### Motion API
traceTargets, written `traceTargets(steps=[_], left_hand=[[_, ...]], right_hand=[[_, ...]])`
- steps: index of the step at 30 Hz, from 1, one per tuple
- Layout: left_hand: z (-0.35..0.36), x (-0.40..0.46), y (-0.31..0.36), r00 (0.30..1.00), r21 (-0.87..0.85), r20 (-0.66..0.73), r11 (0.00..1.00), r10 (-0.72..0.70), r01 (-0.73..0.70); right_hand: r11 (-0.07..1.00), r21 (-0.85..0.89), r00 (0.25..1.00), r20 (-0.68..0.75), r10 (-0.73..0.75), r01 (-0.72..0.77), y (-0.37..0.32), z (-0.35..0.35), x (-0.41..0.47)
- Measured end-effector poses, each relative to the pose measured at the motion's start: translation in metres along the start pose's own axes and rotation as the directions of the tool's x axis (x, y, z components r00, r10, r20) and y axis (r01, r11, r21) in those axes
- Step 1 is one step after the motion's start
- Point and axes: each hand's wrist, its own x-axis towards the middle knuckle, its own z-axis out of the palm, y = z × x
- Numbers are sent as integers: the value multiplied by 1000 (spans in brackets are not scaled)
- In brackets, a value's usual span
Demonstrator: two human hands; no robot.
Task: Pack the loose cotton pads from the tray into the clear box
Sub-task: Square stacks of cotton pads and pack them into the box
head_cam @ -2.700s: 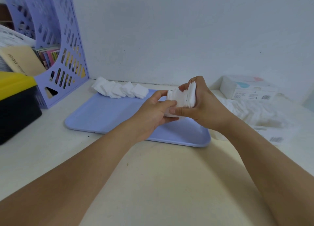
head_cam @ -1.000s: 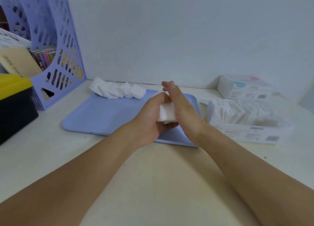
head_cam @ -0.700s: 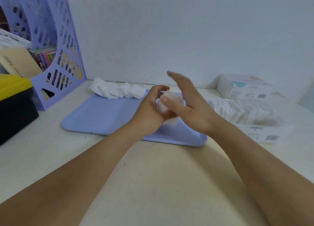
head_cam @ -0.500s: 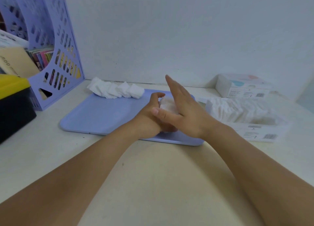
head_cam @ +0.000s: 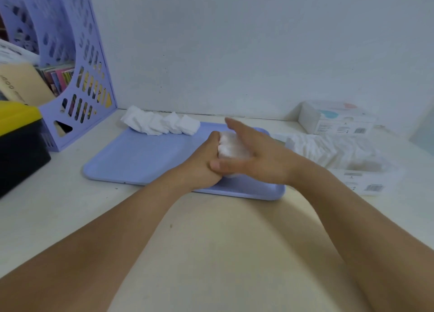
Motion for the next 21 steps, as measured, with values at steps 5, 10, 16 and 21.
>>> traceTargets(steps=[5, 10, 16, 21], left_hand=[[3, 8, 8, 993, -40, 31, 993, 110, -108], [12, -5, 35, 994, -45, 48, 994, 103, -100], [40, 3, 78, 970, 90, -124, 976, 207, -197], [80, 16, 94, 899, 376, -110, 855, 425, -358]], right_hand=[[996, 29, 994, -79, -77, 79, 8, -24, -2], [989, 122, 996, -42, -75, 79, 5, -47, -9], [972, 234, 979, -186, 77, -31, 18, -89, -26], [852, 396, 828, -301, 473, -343, 56, -139, -64]])
